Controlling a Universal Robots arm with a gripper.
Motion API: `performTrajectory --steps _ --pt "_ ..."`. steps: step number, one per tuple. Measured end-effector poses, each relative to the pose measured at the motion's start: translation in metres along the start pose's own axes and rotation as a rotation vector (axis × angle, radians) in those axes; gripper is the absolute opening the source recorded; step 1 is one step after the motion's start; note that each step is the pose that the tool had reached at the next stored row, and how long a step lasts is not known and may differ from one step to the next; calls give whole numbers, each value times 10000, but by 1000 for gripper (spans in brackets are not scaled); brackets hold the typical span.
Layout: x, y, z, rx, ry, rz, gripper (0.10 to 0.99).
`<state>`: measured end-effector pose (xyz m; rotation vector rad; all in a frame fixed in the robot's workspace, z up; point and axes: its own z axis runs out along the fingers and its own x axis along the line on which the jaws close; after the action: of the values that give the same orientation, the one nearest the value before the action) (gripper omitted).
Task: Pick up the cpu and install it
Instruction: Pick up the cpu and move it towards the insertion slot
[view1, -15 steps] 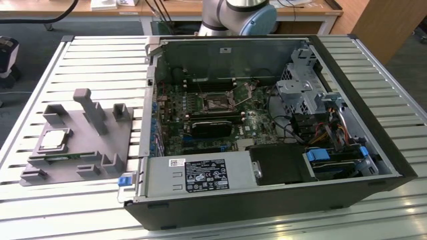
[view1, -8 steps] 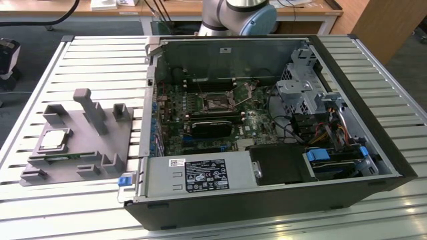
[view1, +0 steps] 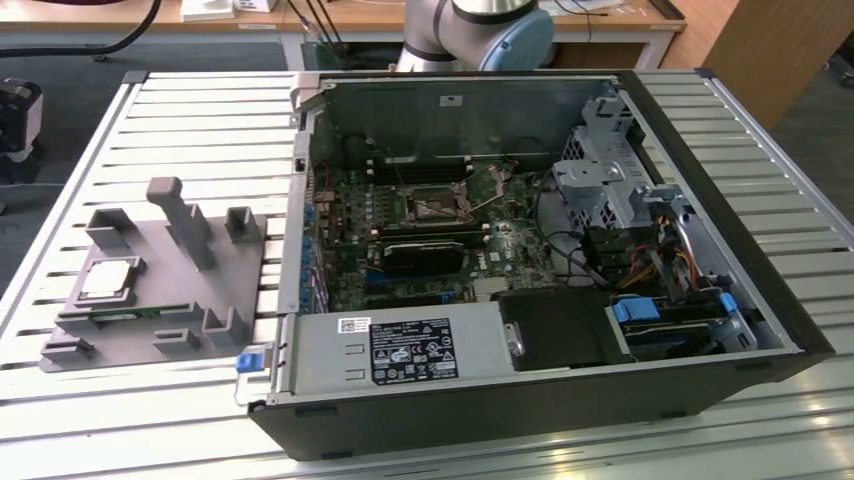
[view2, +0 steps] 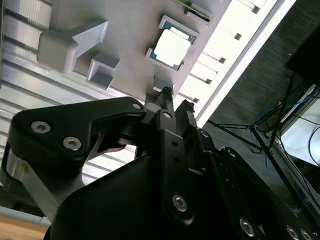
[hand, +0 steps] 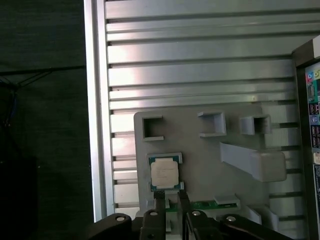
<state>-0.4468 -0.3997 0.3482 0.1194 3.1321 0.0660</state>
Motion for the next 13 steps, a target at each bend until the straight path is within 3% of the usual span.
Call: performTrajectory --steps 1,4,7,11,13 --pt "0 0 4 0 0 0 231" --pt "1 -1 14 1 1 0 408" --pt "1 -2 24 1 0 1 467" --pt "1 -4 34 3 0 0 647" --pt "1 -6 41 2 -1 0 647"
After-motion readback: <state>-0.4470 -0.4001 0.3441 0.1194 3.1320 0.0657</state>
